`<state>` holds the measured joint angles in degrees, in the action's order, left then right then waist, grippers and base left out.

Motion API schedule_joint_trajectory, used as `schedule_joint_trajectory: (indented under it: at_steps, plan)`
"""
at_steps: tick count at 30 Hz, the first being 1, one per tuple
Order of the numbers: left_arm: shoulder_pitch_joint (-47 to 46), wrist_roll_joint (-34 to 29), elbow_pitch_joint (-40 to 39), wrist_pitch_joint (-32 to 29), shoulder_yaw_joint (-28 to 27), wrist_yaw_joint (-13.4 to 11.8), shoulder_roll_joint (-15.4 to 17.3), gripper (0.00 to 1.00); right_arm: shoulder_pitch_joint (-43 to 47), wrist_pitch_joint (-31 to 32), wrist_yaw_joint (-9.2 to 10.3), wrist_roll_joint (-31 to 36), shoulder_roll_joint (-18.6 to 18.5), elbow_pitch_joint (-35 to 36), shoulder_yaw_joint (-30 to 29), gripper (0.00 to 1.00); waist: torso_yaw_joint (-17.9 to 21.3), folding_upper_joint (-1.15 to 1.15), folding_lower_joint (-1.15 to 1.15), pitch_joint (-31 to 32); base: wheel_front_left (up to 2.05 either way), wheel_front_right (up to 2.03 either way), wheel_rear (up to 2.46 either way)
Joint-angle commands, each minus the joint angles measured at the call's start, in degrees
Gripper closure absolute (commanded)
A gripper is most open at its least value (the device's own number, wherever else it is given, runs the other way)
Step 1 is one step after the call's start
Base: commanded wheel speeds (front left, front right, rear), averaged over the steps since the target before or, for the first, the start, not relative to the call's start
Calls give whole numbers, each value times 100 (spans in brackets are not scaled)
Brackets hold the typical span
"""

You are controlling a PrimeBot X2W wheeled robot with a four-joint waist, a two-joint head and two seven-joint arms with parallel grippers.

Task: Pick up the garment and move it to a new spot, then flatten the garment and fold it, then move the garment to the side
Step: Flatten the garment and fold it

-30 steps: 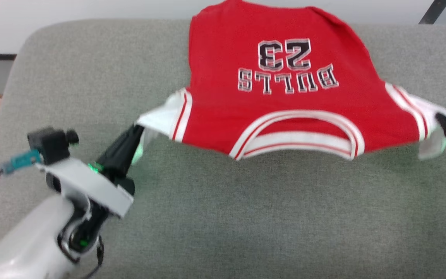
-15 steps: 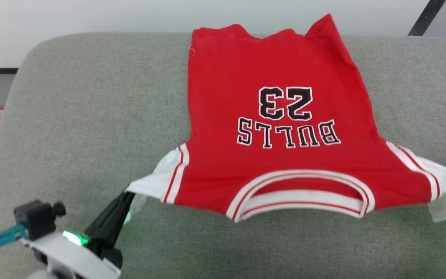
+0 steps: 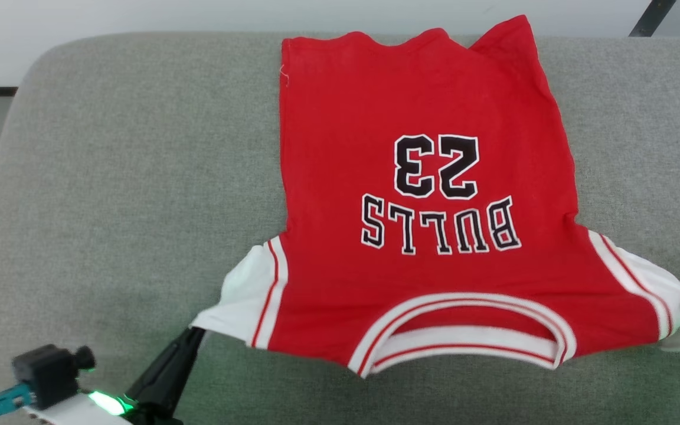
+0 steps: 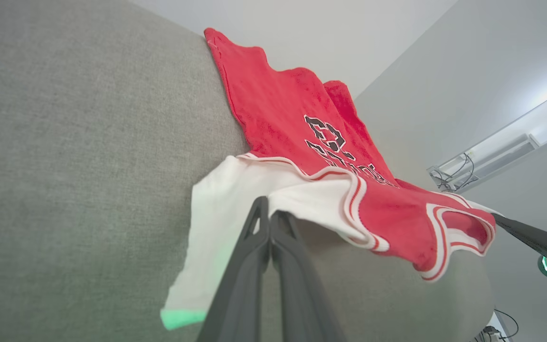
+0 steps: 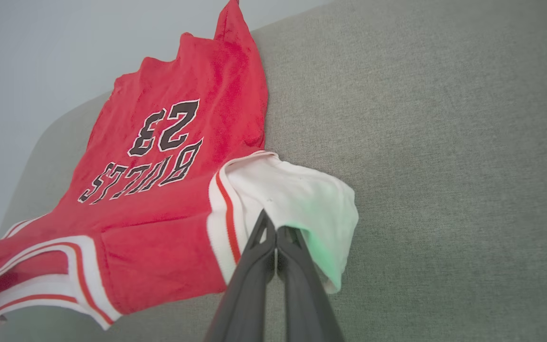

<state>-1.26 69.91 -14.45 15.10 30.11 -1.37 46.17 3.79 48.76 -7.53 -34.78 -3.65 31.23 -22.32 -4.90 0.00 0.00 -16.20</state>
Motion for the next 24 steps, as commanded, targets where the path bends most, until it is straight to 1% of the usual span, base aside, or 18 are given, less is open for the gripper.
schedule_joint_trajectory:
  at_steps: [1, 2, 4, 6, 9, 11, 13, 18, 19, 24]
  plan:
    - [-94, -56, 156, -51, 57, 29, -36, 100, -13, 1, 9, 61, -24, -147, 88, 100, 8, 0, 0, -32, 0, 0, 0]
    - [-165, -144, 287, -90, 107, -10, -48, 100, -13, 43, 9, 68, -48, -279, 216, 100, 14, 0, 0, -48, 0, 0, 0]
    - [-317, -270, 598, -172, 249, -54, -192, 100, 1, 79, 9, 59, -157, -597, 476, 100, 32, 0, 0, -71, 0, 0, 0]
    - [-482, -378, 955, -237, 371, -33, -334, 100, -11, 23, 9, 183, -375, -940, 737, 100, 45, 0, 0, -92, 0, 0, 0]
    - [-703, -528, 1478, -343, 587, 27, -563, 100, -100, -191, 9, 264, -459, -1432, 1035, 100, 54, 0, 0, -124, 0, 0, 0]
    - [-825, -640, 1805, -384, 713, 55, -682, 100, -148, -346, 9, 328, -551, -1694, 1158, 100, 49, 0, 0, -158, 0, 0, 0]
    - [-904, -603, 2036, -379, 775, 148, -844, 100, -163, -438, 9, 342, -563, -1929, 1280, 100, 40, 0, 0, -191, 0, 0, 0]
    - [-1016, -677, 2543, -393, 927, 315, -1065, 100, -164, -684, 12, 476, -709, -2441, 1418, 100, 16, 0, 0, -281, 0, 0, 0]
    - [-1016, -677, 2543, -393, 927, 315, -1065, 100, -164, -684, 12, 476, -709, -2441, 1418, 100, 16, 0, 0, -281, 0, 0, 0]
    - [-1058, -632, 2841, -396, 1009, 450, -1200, 100, -241, -950, 29, 638, -785, -2908, 1713, 100, 40, 0, 0, -351, 0, 0, 0]
